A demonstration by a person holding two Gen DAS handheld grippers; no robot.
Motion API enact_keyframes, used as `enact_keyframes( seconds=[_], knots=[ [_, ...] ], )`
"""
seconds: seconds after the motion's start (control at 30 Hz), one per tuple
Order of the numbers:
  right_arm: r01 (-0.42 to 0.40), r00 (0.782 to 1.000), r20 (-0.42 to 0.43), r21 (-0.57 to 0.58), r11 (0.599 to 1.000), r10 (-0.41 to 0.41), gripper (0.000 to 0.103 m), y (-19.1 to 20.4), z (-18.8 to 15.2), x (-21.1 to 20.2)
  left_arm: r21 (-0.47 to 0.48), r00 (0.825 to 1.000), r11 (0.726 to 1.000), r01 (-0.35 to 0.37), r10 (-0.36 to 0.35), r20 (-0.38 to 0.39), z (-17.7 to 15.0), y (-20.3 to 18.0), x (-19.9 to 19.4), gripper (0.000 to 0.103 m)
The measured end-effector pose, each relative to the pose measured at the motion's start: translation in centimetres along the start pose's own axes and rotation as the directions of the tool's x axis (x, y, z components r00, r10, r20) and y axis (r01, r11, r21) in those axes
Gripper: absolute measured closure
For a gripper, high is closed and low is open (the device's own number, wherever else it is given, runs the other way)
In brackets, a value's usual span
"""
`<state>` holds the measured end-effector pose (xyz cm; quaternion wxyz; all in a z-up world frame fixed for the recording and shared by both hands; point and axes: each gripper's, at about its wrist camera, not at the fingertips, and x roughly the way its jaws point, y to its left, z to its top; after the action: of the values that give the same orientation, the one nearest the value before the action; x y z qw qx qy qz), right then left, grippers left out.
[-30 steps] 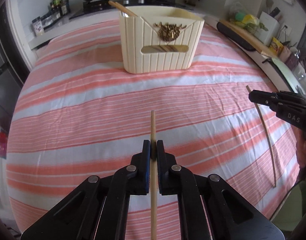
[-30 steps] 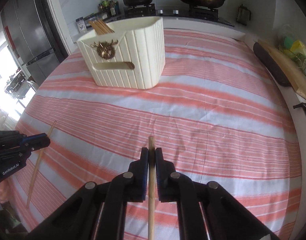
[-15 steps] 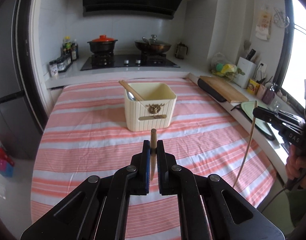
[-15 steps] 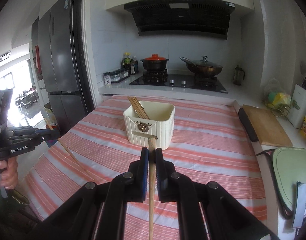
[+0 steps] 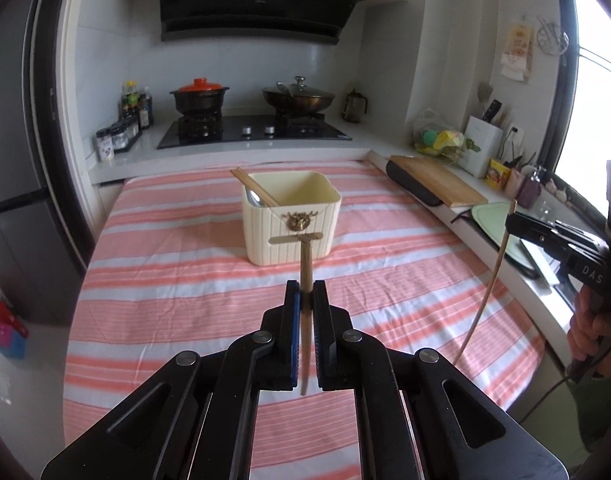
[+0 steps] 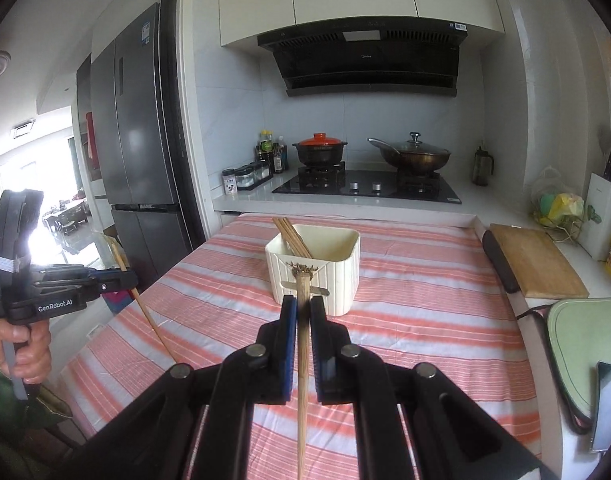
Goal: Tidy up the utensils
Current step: 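Lift both chopsticks upright and lower them into the cream holder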
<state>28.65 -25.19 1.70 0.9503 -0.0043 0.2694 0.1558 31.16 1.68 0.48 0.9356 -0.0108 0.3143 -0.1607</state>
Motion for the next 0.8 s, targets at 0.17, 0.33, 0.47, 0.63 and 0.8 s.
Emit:
enact_keyframes(
  seconds=[0.17,0.33,0.47,0.63,0.8],
  knots=[
    [-0.032,0.999,-0.020,0.034,0.999,0.033,0.096,-0.4,0.4,-0.5,-0.001,1.000,1.000,0.003,-0.003,-0.003,0.1,0.0,0.1,0.099],
    [-0.002,1.000,0.013,0.011,1.000,0.002,0.096,0.1,1.0,-0.7,-0.012,1.000,1.000,0.021,-0.021,0.018,0.9,0.4,-0.1,0.099],
    [0.016,0.998,0.067,0.008,1.000,-0.017,0.096,0.3,2.3,-0.6,-0.036,0.999,0.999,0.037,-0.035,0.039,2.6,1.3,-0.3,0.099],
    [0.034,0.992,0.121,-0.001,0.999,-0.033,0.096,0.1,5.5,0.6,-0.073,0.994,0.996,0.047,-0.040,0.101,6.4,2.7,-0.8,0.099],
    [0.050,0.980,0.196,-0.019,0.999,-0.045,0.096,-0.4,10.6,2.5,-0.094,0.980,0.995,0.036,-0.017,0.200,11.7,3.6,-1.0,0.099]
  ],
)
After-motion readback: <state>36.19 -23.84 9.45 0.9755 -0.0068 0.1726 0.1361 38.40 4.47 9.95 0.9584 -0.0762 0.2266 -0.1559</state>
